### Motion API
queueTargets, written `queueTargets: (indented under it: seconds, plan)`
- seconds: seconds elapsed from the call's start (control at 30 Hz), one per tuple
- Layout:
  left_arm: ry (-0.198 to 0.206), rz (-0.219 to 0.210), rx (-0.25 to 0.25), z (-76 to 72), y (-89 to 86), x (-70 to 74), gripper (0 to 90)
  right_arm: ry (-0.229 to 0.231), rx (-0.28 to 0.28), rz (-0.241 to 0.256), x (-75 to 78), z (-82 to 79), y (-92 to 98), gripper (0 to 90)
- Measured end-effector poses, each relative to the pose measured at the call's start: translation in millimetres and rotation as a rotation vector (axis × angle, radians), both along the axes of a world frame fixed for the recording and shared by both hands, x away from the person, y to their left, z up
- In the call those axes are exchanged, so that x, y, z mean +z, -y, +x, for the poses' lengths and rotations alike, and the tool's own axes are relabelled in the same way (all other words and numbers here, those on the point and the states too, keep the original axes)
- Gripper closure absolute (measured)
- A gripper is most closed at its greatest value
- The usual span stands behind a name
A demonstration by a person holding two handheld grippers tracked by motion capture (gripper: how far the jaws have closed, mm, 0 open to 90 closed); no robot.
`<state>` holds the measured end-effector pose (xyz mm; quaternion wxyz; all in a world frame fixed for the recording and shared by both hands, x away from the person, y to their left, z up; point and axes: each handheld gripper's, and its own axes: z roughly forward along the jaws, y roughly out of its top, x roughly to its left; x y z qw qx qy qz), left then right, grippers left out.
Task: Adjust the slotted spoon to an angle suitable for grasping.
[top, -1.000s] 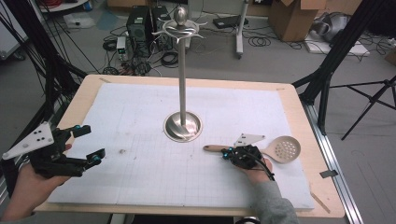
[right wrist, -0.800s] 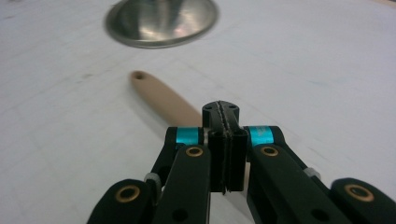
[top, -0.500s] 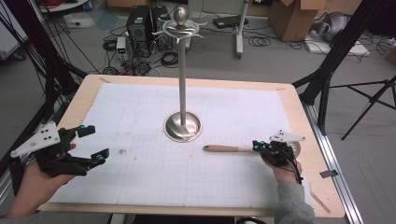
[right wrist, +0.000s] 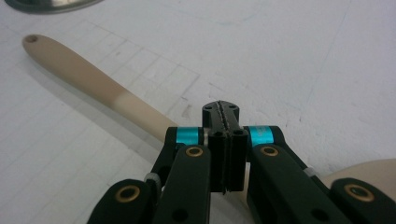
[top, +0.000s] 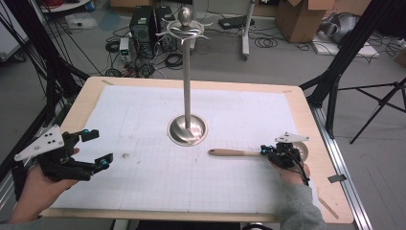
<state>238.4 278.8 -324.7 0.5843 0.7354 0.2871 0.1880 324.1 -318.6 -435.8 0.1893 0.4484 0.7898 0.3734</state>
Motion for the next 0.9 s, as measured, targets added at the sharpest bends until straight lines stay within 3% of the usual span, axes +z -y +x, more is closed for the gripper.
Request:
queueTargets:
  seconds: [0.3, 0.47, 0.67, 0.9]
  plan:
    - [-0.005, 0.001, 0.0, 0.9, -0.8, -1.2, 7.7, -0.011, -0.062, -0.044, -3.2, 3.4, 4.0, 90.0]
    - [-0.003, -0.003, 0.003, 0.8, -1.7, -0.7, 7.7, -0.015, -0.064, -0.037, -2.8, 2.1, 4.5, 90.0]
    - [-0.007, -0.002, 0.002, 2.2, -2.3, -1.6, 7.7, -0.036, -0.06, -0.03, -1.7, -9.6, 6.6, 90.0]
    - [-0.003, -0.005, -0.009, 4.2, 2.1, 0.5, 7.7, -0.077, -0.094, -0.021, 0.7, -28.2, 5.9, 90.0]
